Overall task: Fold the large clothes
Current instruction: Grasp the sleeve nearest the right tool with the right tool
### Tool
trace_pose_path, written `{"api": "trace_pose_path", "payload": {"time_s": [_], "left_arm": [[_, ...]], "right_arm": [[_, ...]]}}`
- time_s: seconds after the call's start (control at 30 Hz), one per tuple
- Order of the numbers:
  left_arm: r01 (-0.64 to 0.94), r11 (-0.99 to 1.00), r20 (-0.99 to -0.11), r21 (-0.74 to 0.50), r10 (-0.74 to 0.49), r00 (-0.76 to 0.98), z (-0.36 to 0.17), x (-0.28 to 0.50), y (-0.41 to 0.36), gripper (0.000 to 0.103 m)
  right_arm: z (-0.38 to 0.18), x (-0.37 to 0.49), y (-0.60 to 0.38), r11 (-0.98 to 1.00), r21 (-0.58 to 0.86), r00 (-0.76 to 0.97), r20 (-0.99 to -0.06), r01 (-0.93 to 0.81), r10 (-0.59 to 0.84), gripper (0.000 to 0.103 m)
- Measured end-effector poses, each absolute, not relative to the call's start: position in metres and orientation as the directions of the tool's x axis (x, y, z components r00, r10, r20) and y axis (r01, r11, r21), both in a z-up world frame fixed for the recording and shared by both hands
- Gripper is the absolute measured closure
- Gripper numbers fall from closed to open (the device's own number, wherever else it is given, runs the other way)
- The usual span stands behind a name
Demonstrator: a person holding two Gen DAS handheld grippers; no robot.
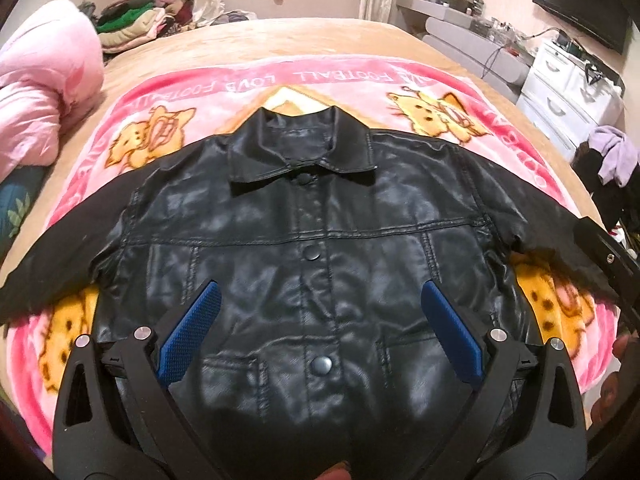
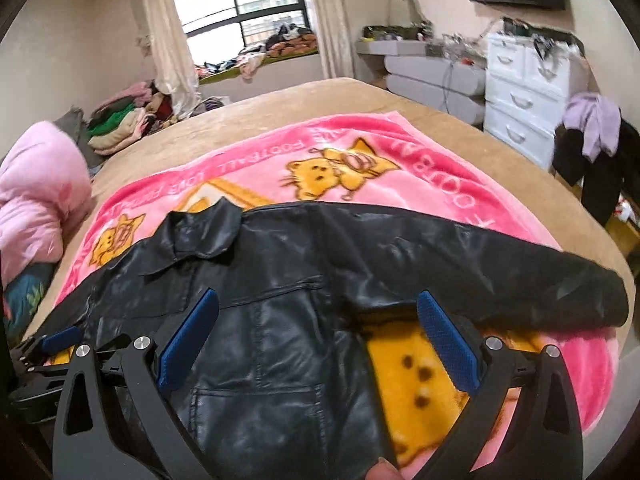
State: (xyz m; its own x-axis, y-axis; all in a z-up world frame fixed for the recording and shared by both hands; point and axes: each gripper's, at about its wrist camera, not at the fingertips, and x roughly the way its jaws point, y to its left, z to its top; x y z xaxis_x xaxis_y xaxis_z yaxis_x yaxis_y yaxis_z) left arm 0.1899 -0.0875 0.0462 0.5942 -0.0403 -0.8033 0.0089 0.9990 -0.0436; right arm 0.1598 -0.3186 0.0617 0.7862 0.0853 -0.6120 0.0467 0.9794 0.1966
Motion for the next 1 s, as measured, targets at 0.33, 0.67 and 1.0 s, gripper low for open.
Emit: {"api": "trace_pose_path", "payload": {"time_s": [0.33,0.67,1.0], "left_arm": [[0.033,0.998,-0.816,-0.047,-0.057,0.575,0.030,0.215,-0.113,0.009],[0.077,0.992,-0.843,-0.102,-0.127,0.522,0.000,0.244,-0.139,0.009],[0.092,0.989,-0.860,-0.112,-0.143,0.490,-0.014,0.265,-0.154,0.009]], "right_arm": [[0.026,0.168,-0.383,0.943,0.244,0.759,-0.650,0.226,-0.013,0.004],[-0.013,0.151,-0.455,0.830,0.329,0.710,-0.696,0.451,-0.110,0.004],[-0.040,0.132,-0.531,0.632,0.495,0.719,-0.680,0.596,-0.145,0.004]]}}
